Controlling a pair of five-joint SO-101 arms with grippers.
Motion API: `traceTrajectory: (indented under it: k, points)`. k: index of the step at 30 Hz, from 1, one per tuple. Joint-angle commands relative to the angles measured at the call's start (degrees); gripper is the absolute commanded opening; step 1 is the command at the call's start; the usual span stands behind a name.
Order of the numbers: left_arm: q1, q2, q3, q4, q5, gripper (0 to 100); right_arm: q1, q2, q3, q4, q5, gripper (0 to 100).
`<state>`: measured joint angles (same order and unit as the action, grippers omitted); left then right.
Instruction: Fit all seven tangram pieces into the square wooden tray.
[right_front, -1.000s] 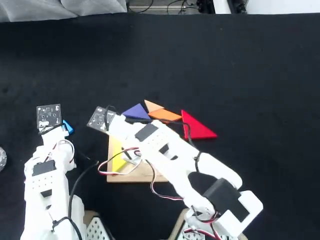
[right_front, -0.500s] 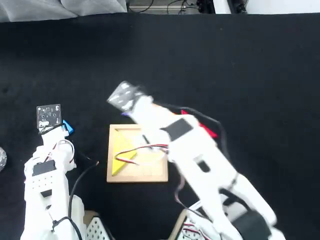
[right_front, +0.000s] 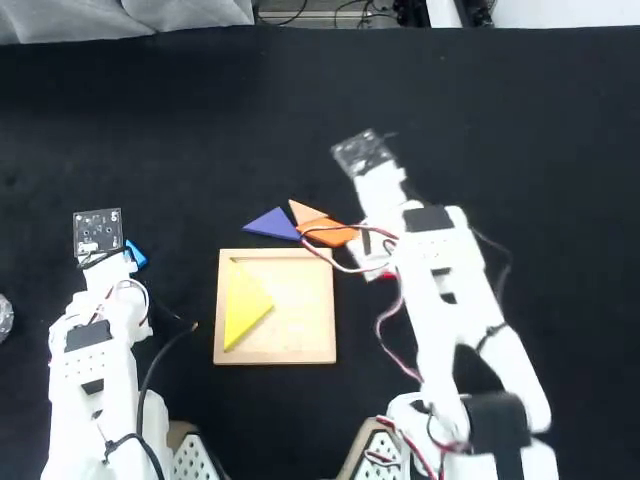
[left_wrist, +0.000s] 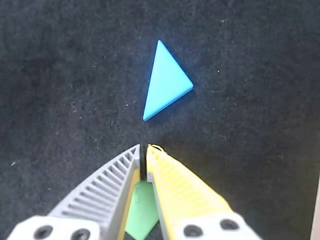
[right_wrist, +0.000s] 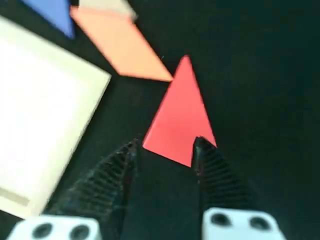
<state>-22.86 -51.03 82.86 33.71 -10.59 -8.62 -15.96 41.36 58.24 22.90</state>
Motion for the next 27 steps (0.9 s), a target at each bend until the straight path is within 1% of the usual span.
traceTrajectory:
  k: [1,4,6,8,13,14,16,17,19,23,27]
  points:
    - [0.0,-0.7,-0.3,-0.5,-0.4,3,-1.2,2.4,-3.5,-1.9,2.3,17.8]
    - [-0.1,-0.7,-0.3,-0.5,-0.4,3,0.7,3.6,-3.5,-3.8,2.4,17.8]
    - [-0.1,-0.7,-0.3,-0.5,-0.4,3,1.6,4.1,-3.5,-4.1,3.2,19.8]
    - [-0.1,-0.7,-0.3,-0.5,-0.4,3,1.8,4.1,-3.2,-4.0,4.7,21.0]
    - [-0.1,-0.7,-0.3,-0.5,-0.4,3,1.5,4.1,-2.9,-3.6,5.6,20.4]
    - [-0.1,-0.7,-0.3,-0.5,-0.4,3,1.1,4.1,-2.4,-2.9,7.9,20.5]
    - [-0.1,-0.7,-0.3,-0.5,-0.4,3,-1.0,4.1,-0.7,-0.6,15.1,20.5]
    - [-0.1,-0.7,-0.3,-0.5,-0.4,3,-1.8,4.1,0.4,-0.3,17.2,20.5]
    - [-0.1,-0.7,-0.3,-0.5,-0.4,3,-2.9,4.1,1.5,-1.8,17.5,20.5]
    - [-0.1,-0.7,-0.3,-0.5,-0.4,3,-0.8,4.2,1.6,-4.2,18.1,20.6]
    - [-0.1,-0.7,-0.2,-0.5,-0.4,3,0.4,4.2,2.9,-4.1,22.0,20.6]
